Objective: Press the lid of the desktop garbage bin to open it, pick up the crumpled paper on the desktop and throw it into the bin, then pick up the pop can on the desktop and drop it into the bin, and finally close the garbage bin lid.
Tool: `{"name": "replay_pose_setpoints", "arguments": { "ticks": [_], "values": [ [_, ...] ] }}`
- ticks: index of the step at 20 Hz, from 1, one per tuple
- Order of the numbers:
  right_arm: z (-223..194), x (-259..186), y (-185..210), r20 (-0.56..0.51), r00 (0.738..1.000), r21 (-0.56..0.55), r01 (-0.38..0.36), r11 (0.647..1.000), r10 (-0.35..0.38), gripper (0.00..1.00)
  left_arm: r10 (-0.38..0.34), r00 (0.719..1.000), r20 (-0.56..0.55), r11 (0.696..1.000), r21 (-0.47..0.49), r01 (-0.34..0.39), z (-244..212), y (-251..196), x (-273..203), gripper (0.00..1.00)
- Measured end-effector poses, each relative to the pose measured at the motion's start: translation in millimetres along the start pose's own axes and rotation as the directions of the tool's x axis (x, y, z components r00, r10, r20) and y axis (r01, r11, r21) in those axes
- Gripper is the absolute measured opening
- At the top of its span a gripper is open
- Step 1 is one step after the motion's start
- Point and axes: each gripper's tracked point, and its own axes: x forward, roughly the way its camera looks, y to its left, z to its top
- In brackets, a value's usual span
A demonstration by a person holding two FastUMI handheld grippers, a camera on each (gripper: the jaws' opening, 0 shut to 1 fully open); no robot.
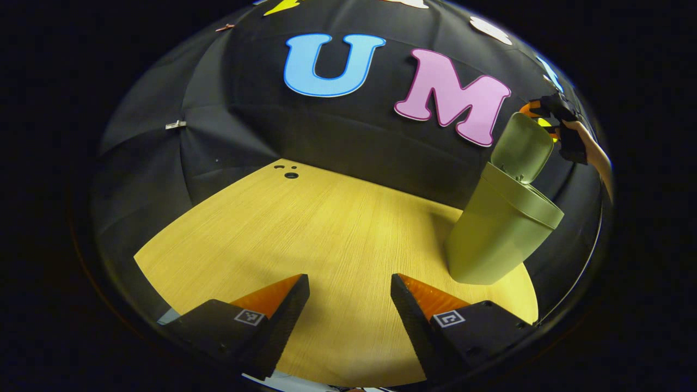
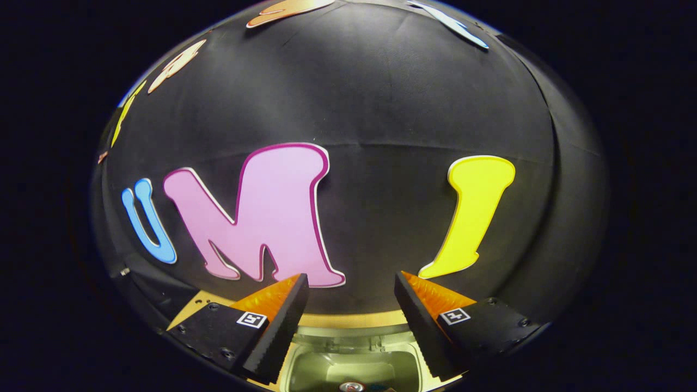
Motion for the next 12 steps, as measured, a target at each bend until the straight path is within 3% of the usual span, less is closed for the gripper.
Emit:
{"name": "replay_pose_setpoints", "arguments": {
  "ticks": [4,12],
  "values": [
    [-23,-27,5,-0.026,0.999,-0.036,-0.025,0.999,0.024,0.99,-0.034,0.999,-0.019,0.999,0.02,0.034,-10,-15,-2,0.96],
    [-110,-77,2,-0.135,0.991,-0.042,-0.024,0.999,0.018,0.99,-0.056,0.997,-0.051,0.996,0.061,0.059,-41,-18,-22,0.96]
  ]
}}
